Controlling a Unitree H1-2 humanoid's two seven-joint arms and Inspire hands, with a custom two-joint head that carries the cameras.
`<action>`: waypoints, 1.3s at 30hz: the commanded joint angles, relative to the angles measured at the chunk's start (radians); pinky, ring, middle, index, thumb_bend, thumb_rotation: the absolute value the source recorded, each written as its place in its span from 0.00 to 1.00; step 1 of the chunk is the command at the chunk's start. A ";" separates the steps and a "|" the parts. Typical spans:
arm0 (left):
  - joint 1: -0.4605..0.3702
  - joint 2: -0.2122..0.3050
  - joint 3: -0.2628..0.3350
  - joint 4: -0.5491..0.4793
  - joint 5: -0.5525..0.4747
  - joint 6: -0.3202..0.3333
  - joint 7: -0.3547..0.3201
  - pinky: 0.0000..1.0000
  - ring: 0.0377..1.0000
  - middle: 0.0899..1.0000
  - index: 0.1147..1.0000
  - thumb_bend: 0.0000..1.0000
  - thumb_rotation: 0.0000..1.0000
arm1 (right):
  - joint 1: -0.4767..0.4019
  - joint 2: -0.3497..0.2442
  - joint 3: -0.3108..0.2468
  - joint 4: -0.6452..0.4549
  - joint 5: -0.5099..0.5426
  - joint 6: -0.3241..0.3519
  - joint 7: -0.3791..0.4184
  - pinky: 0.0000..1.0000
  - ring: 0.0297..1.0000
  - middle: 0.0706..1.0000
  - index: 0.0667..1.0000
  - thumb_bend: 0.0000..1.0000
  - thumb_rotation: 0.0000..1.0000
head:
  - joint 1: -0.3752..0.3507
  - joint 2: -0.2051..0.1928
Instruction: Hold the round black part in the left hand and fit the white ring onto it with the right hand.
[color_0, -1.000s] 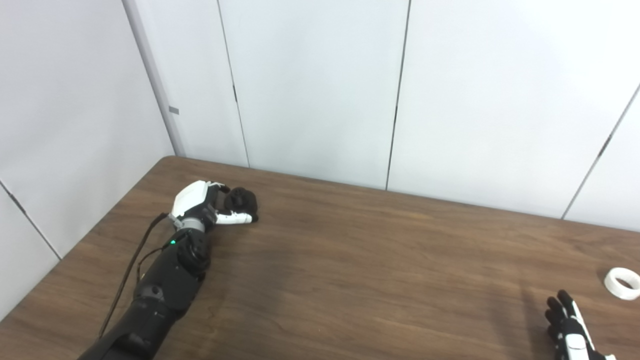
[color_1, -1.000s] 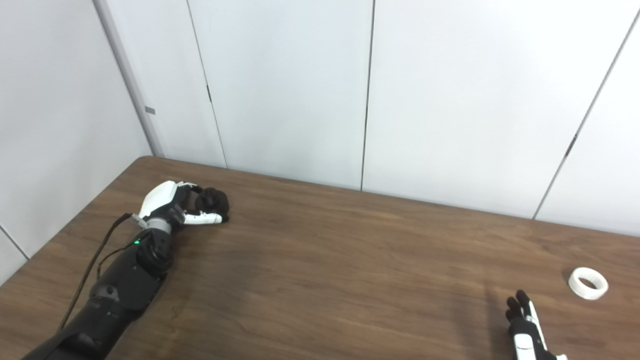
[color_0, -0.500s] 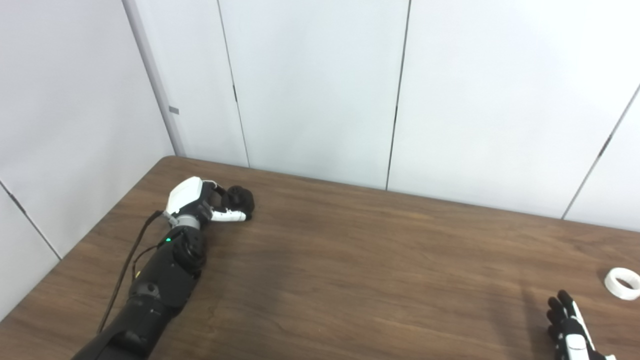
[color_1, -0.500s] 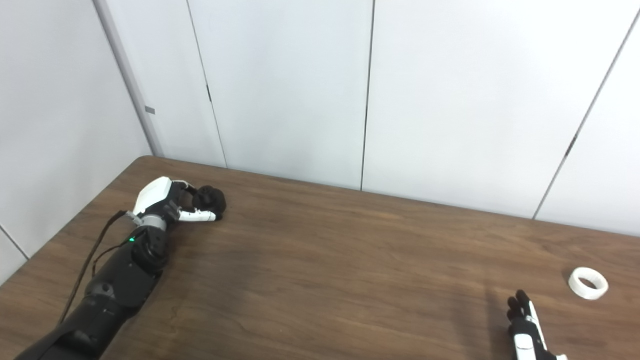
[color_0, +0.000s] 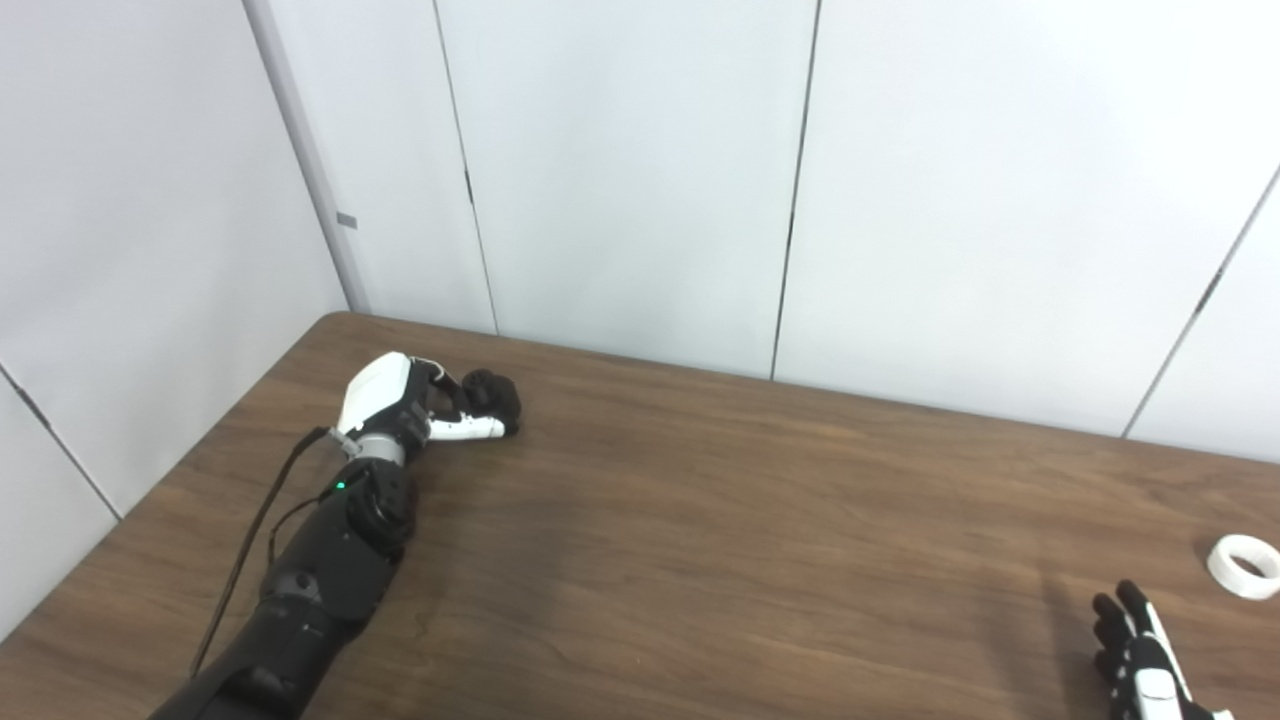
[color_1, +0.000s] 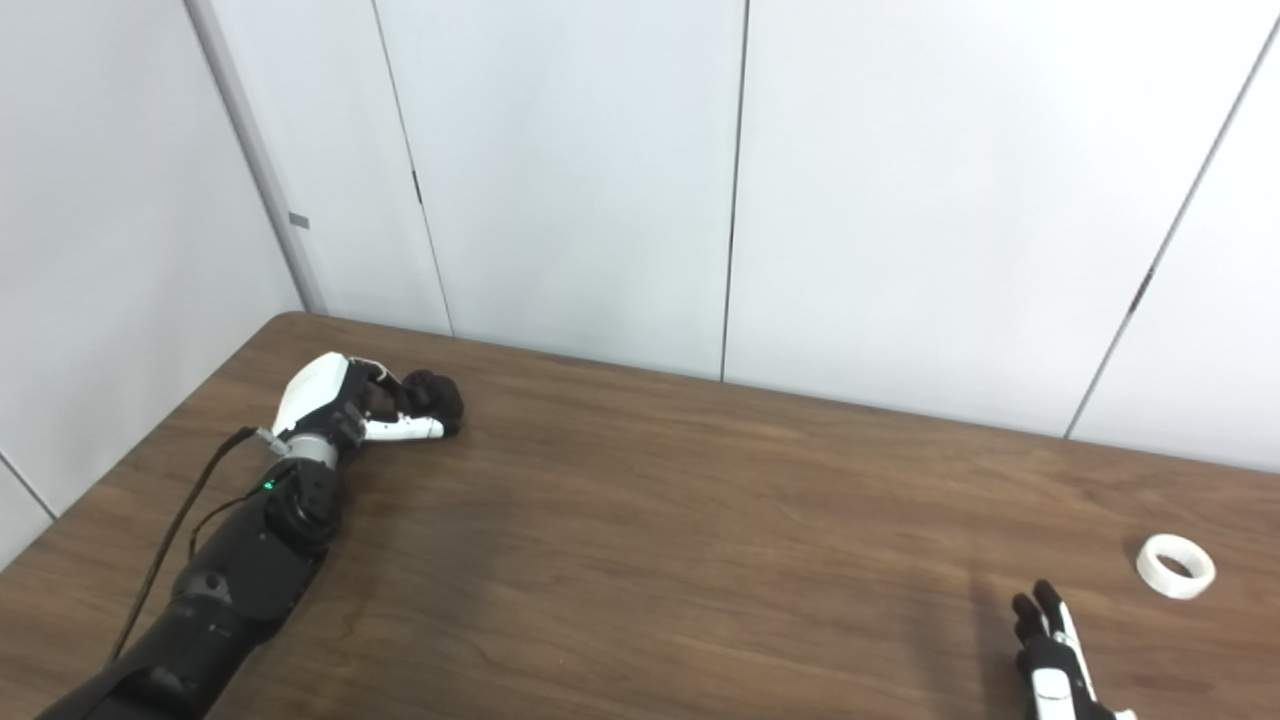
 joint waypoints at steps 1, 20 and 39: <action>-0.029 0.023 0.003 -0.013 0.013 -0.033 0.036 1.00 0.89 0.75 0.42 0.52 0.05 | -0.005 -0.003 -0.004 -0.029 0.007 -0.027 0.002 1.00 0.98 0.96 1.00 0.31 1.00 | 0.001 0.001; 0.092 0.035 -0.044 -0.285 0.085 -0.032 -0.015 1.00 0.89 0.75 0.42 0.52 0.05 | -0.002 -0.001 0.012 -0.028 -0.032 -0.035 -0.001 1.00 0.97 0.95 1.00 0.35 1.00 | -0.033 0.019; 0.248 -0.046 -0.142 -0.683 0.206 -0.028 -0.159 1.00 0.88 0.74 0.42 0.52 0.05 | -0.013 0.016 0.022 0.009 -0.055 -0.060 -0.009 1.00 0.95 0.92 0.99 0.46 1.00 | -0.125 0.051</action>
